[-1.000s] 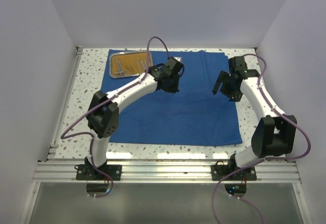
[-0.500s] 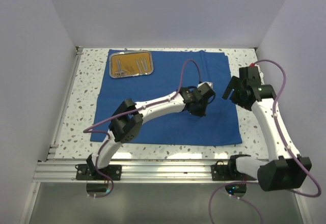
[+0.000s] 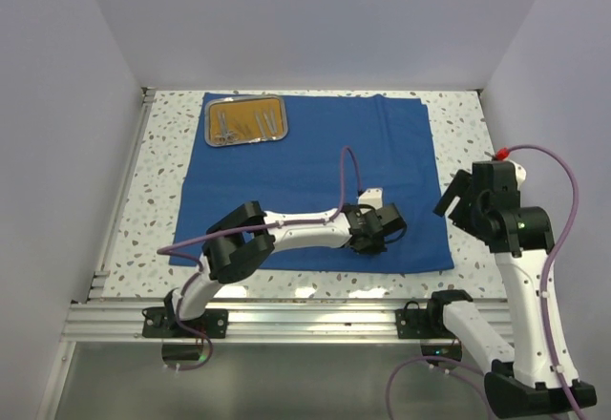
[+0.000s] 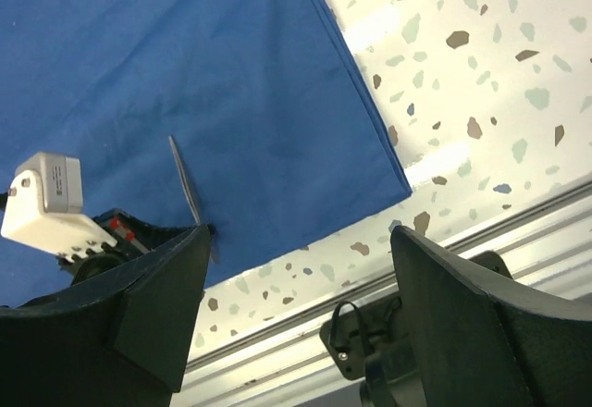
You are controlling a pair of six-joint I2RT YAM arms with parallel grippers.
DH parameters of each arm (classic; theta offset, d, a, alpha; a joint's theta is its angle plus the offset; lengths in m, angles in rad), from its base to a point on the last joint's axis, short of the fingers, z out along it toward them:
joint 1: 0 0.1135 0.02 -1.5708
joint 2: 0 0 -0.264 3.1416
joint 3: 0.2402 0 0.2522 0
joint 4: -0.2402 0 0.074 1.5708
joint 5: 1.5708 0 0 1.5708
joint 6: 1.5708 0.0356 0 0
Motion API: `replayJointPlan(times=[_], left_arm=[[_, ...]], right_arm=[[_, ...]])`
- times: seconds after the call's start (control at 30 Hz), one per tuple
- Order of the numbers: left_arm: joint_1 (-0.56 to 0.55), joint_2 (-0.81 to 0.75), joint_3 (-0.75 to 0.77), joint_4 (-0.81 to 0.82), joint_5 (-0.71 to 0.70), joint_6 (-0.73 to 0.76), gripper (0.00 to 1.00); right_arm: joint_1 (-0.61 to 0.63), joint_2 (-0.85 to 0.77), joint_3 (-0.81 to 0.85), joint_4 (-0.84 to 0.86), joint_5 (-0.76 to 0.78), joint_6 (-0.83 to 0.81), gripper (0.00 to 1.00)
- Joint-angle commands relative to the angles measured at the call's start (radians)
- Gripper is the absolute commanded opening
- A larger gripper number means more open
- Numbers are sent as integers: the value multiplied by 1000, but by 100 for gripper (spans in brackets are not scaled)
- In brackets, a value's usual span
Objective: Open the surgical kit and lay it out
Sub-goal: Place the medical item in the surgical kit.
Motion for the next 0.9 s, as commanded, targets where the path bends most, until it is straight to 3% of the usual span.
replayJointPlan(times=[0.0, 0.1, 0.17, 0.2, 0.3, 0.33, 0.4, 0.47, 0.63, 0.73, 0.87], left_arm=[[-9, -1, 49, 124, -47, -104, 0], [-10, 60, 126, 154, -16, -64, 1], [-15, 96, 198, 145, -4, -44, 8], [-16, 126, 215, 142, 13, -23, 24], [-21, 169, 284, 79, 45, -9, 51], [-23, 168, 299, 53, 44, -9, 67], [-30, 122, 316, 9, 24, -1, 75], [-30, 72, 322, -27, 1, 17, 77], [8, -143, 332, -295, -140, 67, 78], [117, -310, 235, -317, -177, 145, 76], [389, -450, 129, -225, -199, 339, 74]], right_arm=[[2, -20, 35, -78, -3, -7, 83], [2, -42, 12, -65, -26, -35, 83], [1, -44, 8, -64, -43, -50, 83], [1, -45, 9, -64, -55, -56, 83], [8, -62, 9, -68, -95, -60, 83], [11, -68, 9, -68, -106, -49, 84], [16, -86, -9, -62, -138, -40, 84], [19, -94, -20, -59, -158, -24, 84], [63, -79, 6, -27, -179, -11, 83], [88, -38, 43, -22, -152, -23, 84], [102, 2, 83, -4, -117, -38, 84]])
